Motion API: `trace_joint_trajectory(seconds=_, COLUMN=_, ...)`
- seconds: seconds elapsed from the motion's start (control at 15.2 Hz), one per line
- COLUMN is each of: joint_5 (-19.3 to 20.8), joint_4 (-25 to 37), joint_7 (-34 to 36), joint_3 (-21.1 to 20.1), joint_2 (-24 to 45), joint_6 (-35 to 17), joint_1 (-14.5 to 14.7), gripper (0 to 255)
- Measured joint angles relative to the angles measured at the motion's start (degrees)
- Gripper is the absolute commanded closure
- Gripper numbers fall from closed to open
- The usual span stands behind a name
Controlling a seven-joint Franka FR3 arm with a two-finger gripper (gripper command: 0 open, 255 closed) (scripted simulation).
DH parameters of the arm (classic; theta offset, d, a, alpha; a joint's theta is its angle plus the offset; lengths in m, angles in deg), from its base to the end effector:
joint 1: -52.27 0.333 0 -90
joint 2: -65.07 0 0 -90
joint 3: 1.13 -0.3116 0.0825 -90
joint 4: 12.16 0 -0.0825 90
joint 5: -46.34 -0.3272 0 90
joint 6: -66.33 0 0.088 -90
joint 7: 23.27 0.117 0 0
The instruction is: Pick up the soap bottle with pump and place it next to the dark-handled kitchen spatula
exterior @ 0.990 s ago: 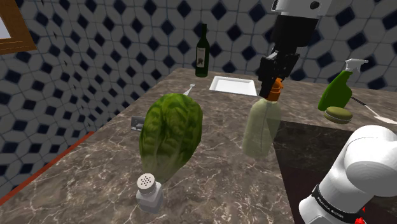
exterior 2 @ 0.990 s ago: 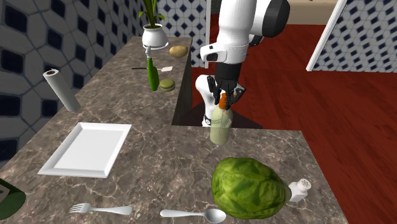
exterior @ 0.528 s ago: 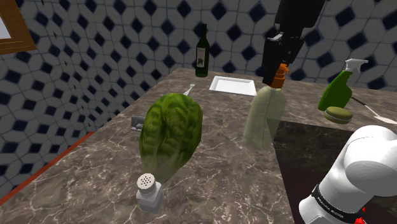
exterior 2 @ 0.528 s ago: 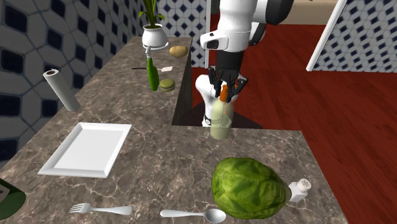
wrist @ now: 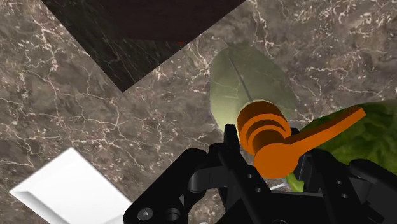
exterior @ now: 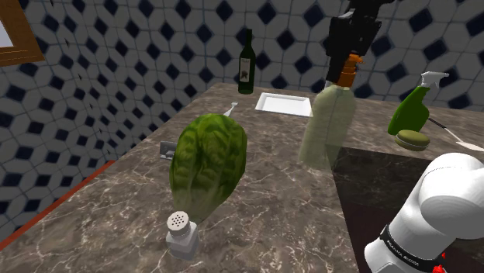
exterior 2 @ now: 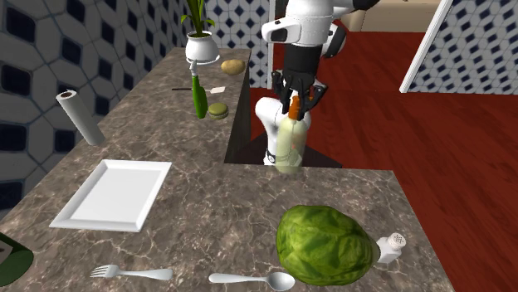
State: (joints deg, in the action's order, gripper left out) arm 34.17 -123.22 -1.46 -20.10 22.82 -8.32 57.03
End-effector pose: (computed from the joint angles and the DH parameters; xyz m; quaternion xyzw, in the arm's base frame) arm 0.1871 0.1798 0.6881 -0.9993 -0.0115 -0.0341 0.0034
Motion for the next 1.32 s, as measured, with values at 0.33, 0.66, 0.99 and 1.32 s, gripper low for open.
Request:
trace_joint_trajectory(seconds=0.33, joint_5=2.3, joint_4=-2.4, joint_7=-4.5, joint_3=5.4, joint_2=-5.0, joint_6=3.3, joint_1=0.6, gripper=255)
trace_joint_trajectory(seconds=0.66, joint_5=6.2, joint_4=-5.9, joint_7=-10.0, joint_3=11.6, joint_2=-10.8, joint_6=6.4, joint_1=1.2, gripper=255)
trace_joint_trajectory(seconds=0.99, joint_5=11.2, joint_4=-8.3, joint_7=-15.6, joint_3=17.9, joint_2=-16.0, joint_6=9.6, joint_1=1.6, gripper=255)
trace_joint_trajectory(seconds=1.32, joint_5=17.1, joint_4=-8.9, joint_7=-21.3, joint_3=24.1, joint_2=-19.8, joint_6=12.6, joint_1=2.0, gripper=255)
